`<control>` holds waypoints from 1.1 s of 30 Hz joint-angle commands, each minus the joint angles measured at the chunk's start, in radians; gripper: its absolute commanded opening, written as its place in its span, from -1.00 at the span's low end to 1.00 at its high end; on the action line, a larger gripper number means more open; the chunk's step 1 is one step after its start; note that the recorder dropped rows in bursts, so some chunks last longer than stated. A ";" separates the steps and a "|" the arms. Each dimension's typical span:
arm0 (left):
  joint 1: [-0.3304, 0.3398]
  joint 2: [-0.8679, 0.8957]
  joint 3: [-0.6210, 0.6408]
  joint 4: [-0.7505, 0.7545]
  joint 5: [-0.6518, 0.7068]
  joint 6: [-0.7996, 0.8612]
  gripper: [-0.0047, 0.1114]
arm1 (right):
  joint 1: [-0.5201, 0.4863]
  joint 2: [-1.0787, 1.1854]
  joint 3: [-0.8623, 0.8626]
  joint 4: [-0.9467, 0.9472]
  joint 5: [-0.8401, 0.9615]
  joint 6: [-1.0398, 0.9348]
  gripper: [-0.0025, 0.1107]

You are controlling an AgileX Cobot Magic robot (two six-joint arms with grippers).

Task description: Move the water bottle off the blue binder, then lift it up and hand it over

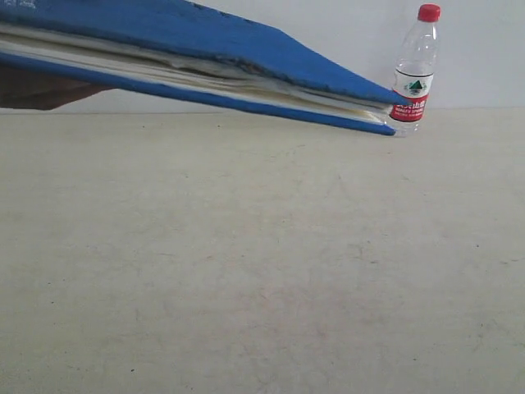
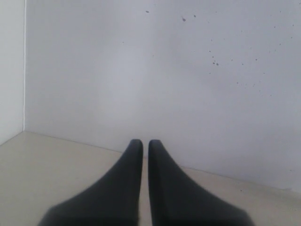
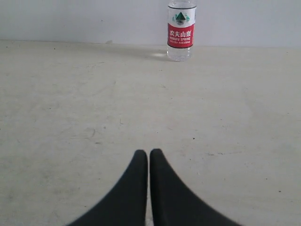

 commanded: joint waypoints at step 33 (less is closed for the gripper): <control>-0.001 -0.147 0.024 1.128 -0.067 -1.434 -0.84 | -0.007 -0.018 0.000 0.016 -0.041 0.058 -0.96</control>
